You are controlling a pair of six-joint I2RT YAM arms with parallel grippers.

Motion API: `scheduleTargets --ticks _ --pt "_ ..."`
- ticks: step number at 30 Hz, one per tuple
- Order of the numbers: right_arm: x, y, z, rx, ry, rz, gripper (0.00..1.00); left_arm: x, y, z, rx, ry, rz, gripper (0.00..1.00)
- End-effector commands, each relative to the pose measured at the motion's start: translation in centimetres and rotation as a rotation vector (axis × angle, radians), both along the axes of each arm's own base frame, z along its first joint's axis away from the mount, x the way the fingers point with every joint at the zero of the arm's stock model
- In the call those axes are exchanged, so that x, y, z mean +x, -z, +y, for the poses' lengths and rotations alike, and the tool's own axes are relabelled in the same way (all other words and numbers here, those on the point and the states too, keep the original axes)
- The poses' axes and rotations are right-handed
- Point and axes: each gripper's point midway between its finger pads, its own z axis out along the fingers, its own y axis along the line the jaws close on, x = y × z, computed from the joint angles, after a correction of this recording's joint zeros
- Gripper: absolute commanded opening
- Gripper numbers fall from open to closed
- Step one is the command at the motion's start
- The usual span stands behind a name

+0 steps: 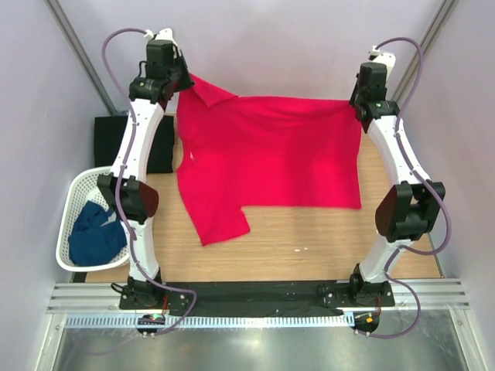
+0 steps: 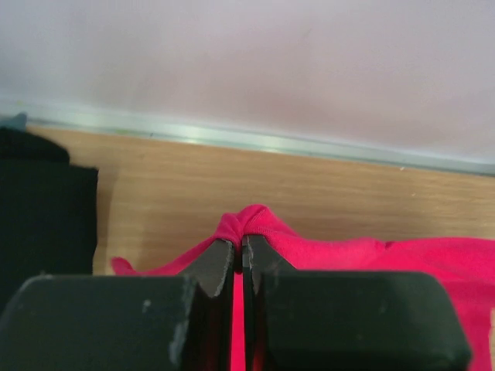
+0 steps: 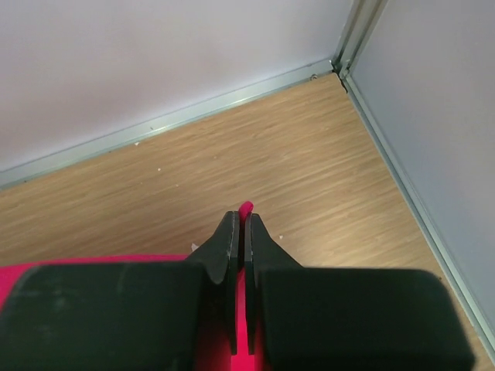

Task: Fold and stack the t-shirts
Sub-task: Flatten the tshirt out

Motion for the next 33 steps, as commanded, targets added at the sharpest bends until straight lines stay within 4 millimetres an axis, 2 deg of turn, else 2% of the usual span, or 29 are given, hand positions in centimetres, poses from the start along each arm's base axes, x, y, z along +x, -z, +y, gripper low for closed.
scheduleTargets --ticks 1,3,5,7,8,9,10,12,13,14,15,16,17,18,19,20,21,23,24,25,27,28,30,33 --pt "2.0 -7.8 -0.9 -0.013 0.028 -0.234 0.01 0.8 -9.8 -0.5 -0.056 0.034 -0.298 0.0" --pt "1.8 -9.2 -0.6 -0.011 0.008 -0.258 0.01 0.1 -11.3 -0.5 -0.063 0.043 -0.333 0.0" --pt "0.9 -11.2 -0.5 -0.01 0.0 -0.286 0.01 -2.1 -13.7 -0.3 -0.072 0.052 -0.368 0.0" --pt "-1.6 -14.4 -0.3 -0.01 -0.012 -0.345 0.01 -3.8 -15.1 -0.1 -0.078 0.061 -0.391 0.0" --pt "-2.4 -14.7 -0.3 -0.008 -0.019 -0.351 0.01 -6.2 -17.0 0.3 -0.082 0.062 -0.423 0.0" --pt "-3.4 -15.5 -0.2 -0.008 -0.023 -0.364 0.01 -7.2 -17.5 0.5 -0.085 0.061 -0.435 0.0" --pt "-6.2 -17.5 -0.4 -0.007 -0.022 -0.407 0.01 -8.7 -18.5 0.5 -0.09 0.067 -0.454 0.0" --pt "-9.1 -19.2 -0.4 -0.003 -0.026 -0.449 0.01 -12.7 -20.3 0.9 -0.096 0.077 -0.489 0.0" --pt "-12.0 -20.4 -0.5 -0.002 -0.029 -0.485 0.01 -14.1 -20.8 0.8 -0.1 0.084 -0.501 0.0" --pt "-13.8 -21.2 -0.4 0.0 -0.035 -0.507 0.01 -15.5 -21.1 0.3 -0.107 0.119 -0.507 0.0" --pt "-15.3 -21.6 -0.4 0.0 -0.044 -0.521 0.01 -18.8 -22.3 0.7 -0.115 0.128 -0.543 0.0" --pt "-16.5 -21.0 -0.3 0.0 -0.049 -0.504 0.01 -20.2 -22.6 0.7 -0.121 0.137 -0.551 0.0" --pt "-20.0 -22.9 -0.5 -0.002 -0.05 -0.561 0.01 -22.1 -23.3 0.8 -0.13 0.154 -0.576 0.01" --pt "-21.3 -23.2 -0.4 -0.001 -0.058 -0.57 0.01 -24.8 -24.1 1.3 -0.151 0.155 -0.6 0.0" --pt "-23.1 -23.4 -0.4 0.0 -0.064 -0.57 0.01 -26.6 -24.8 1.6 -0.16 0.161 -0.62 0.0" --pt "-25.8 -24.7 -0.4 -0.003 -0.067 -0.612 0.01 -28.2 -24.9 1.6 -0.167 0.181 -0.62 0.0" --pt "-27.3 -25.2 -0.4 -0.002 -0.071 -0.631 0.01 -31.2 -26.1 2.2 -0.18 0.188 -0.666 0.0" --pt "-30.9 -26.8 -0.4 -0.003 -0.083 -0.675 0.01 -34.0 -26.8 2.5 -0.202 0.206 -0.689 0.0" --pt "-31.9 -27.3 -0.3 -0.004 -0.088 -0.687 0.01 -35.5 -27.3 2.7 -0.208 0.216 -0.708 0.0" --pt "-33.3 -28.2 -0.1 -0.01 -0.108 -0.699 0.01 -37.9 -28.0 3.2 -0.214 0.22 -0.735 0.01" --pt "-34.1 -28.3 0.3 -0.01 -0.135 -0.682 0.01 -40.0 -28.7 3.7 -0.217 0.224 -0.761 0.0" --pt "-34.7 -29.1 0.5 -0.007 -0.144 -0.701 0.01 -41.6 -29.4 4.0 -0.221 0.228 -0.789 0.0" --pt "-34.5 -29.0 0.6 0.004 -0.15 -0.698 0.01 -42.3 -29.2 4.3 -0.22 0.22 -0.784 0.01" --pt "-33.2 -27.9 0.4 0.007 -0.132 -0.655 0.01 -41.6 -28.4 4.9 -0.208 0.178 -0.753 0.0"
